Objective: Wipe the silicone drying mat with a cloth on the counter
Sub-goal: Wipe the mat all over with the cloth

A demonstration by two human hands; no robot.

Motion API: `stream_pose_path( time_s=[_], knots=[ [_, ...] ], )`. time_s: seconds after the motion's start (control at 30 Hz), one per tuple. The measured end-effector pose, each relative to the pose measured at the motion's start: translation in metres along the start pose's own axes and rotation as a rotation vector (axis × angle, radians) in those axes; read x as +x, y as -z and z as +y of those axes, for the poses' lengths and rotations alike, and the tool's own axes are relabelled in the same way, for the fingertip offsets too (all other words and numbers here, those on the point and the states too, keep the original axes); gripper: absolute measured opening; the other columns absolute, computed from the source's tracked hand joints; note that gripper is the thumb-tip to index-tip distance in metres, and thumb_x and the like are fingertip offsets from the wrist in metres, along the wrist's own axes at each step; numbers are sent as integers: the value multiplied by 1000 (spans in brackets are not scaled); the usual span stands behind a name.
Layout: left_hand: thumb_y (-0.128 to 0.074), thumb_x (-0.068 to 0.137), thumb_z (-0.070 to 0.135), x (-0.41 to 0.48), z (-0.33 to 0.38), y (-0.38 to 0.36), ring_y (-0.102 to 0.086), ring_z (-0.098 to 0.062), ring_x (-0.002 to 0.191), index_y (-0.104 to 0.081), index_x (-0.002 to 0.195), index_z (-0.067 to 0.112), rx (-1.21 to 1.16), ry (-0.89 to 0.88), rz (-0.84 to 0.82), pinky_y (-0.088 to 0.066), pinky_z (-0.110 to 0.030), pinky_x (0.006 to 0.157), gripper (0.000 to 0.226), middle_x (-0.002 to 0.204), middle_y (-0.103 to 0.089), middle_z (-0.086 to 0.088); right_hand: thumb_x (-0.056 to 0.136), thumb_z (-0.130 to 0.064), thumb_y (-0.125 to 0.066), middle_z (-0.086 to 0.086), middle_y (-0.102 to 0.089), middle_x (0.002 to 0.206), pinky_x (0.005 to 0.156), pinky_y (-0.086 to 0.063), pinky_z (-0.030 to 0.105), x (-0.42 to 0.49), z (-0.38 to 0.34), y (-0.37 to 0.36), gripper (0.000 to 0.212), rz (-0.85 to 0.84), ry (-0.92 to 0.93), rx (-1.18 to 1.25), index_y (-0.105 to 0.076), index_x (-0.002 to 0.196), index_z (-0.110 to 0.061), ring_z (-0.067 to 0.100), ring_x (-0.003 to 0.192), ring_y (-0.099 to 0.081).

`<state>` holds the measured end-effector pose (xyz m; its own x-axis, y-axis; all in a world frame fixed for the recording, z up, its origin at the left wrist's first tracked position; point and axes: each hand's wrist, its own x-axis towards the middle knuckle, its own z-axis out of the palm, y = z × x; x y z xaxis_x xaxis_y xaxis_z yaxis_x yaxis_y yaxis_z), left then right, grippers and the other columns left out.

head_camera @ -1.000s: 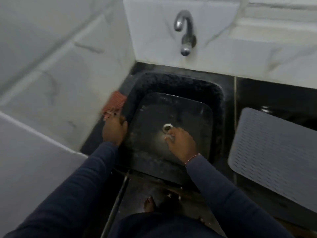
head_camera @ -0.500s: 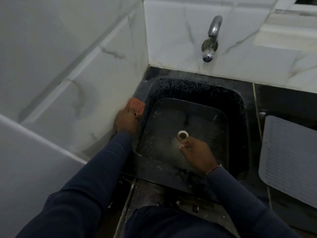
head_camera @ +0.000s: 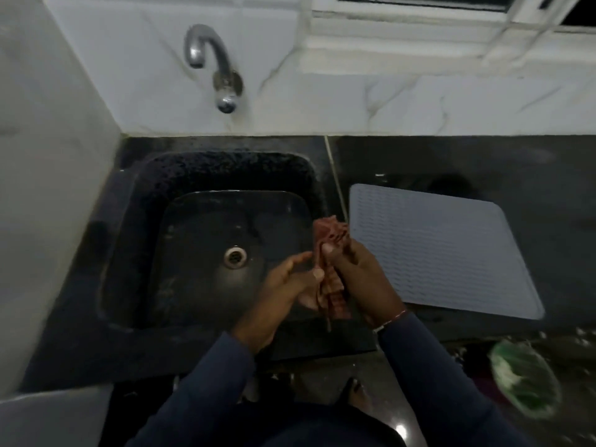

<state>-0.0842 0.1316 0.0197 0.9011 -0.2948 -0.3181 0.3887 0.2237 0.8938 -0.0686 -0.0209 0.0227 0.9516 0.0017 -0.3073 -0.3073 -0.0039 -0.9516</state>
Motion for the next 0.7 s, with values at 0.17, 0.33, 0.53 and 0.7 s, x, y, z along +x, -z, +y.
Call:
stream_pose_path(
  time_s=[0.17, 0.33, 0.53, 0.7],
  knots=[
    [-66, 81, 35, 23, -20, -67, -67, -24, 103, -66, 117, 11, 72, 86, 2, -53, -38, 90, 43, 110, -71, -11, 78, -29, -79, 3, -71, 95, 77, -57, 37, -25, 20, 72, 37, 40, 77, -246, -58, 106, -16, 17, 88, -69],
    [-52, 90, 37, 45, -36, -122, -67, -27, 100, -72, 104, 10, 44, 84, 60, -53, -36, 87, 36, 107, -71, -16, 76, -26, -82, 2, -73, 101, 81, -58, 33, -30, 26, 134, 46, 116, 35, -38, -57, 113, -15, 15, 92, -70],
    [-41, 98, 31, 58, -49, -168, -70, -20, 92, -73, 96, 13, 131, 105, 105, -55, -28, 79, 37, 96, -74, -8, 87, -47, -63, -2, -71, 107, 89, -52, 33, -30, 35, 193, 37, 127, 78, -44, -66, 112, -20, 11, 101, -67],
    [-41, 95, 53, 54, -52, -190, -66, -18, 106, -70, 112, 19, 310, 146, 24, -49, -40, 97, 48, 110, -72, -3, 90, -24, -65, 6, -71, 114, 92, -53, 33, -38, 41, 195, 35, -159, 51, 157, -63, 121, -8, 20, 109, -66]
  ],
)
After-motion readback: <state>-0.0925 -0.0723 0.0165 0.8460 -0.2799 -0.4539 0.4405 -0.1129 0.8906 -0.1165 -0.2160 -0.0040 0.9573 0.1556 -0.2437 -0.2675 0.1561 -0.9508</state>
